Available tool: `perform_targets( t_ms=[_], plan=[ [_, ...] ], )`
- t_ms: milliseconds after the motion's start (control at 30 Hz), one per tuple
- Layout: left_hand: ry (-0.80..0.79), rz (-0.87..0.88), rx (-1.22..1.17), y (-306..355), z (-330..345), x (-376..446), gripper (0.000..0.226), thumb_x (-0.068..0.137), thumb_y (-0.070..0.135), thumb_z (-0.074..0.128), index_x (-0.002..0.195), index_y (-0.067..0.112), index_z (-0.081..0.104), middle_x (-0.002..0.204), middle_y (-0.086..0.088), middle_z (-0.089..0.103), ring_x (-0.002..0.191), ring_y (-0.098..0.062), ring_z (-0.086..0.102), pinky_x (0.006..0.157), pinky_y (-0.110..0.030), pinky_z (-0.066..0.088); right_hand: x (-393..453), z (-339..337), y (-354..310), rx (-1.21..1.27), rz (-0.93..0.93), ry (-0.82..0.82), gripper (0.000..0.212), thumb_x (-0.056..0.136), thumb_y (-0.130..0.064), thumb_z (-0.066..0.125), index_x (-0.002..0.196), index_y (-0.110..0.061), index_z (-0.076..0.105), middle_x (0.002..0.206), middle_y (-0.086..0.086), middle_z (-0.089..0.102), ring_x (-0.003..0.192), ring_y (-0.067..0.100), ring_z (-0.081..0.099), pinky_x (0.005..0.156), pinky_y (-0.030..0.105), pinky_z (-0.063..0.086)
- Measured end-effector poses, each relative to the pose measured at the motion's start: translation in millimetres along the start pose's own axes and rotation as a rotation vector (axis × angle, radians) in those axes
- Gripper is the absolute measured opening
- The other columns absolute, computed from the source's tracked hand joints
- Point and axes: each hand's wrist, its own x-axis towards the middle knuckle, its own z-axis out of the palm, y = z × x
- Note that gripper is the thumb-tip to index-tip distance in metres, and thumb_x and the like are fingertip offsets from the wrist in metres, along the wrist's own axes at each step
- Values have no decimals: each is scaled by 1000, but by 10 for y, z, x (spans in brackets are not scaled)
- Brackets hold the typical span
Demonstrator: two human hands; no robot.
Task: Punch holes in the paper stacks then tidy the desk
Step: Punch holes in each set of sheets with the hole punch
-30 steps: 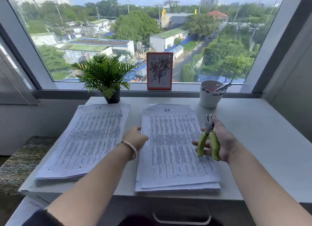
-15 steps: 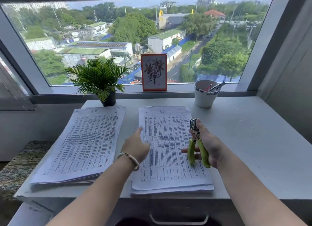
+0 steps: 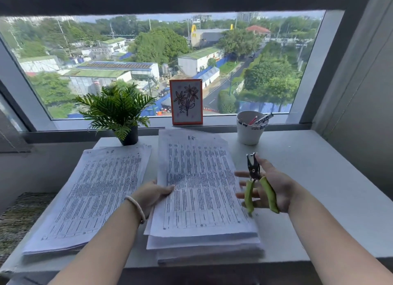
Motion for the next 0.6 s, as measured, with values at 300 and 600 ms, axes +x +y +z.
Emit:
perform_targets(
  t_ms=[300, 600],
  plan=[
    [-79, 448, 92, 593, 529, -128, 29, 85, -7, 60, 114, -3, 58, 93, -16, 67, 81, -27, 66, 70, -33, 60, -177, 74, -596, -146, -343, 7, 54, 88, -66, 37, 101, -21, 64, 115, 7, 69, 68, 34, 69, 91, 58, 47],
    [64, 768, 189, 771, 565, -304, 15, 76, 28, 76, 90, 21, 72, 98, -12, 73, 95, -31, 68, 86, -52, 54, -341, 335, -426, -373, -639, 8, 62, 83, -72, 38, 108, -22, 66, 103, 7, 73, 84, 32, 72, 78, 40, 56]
  ],
)
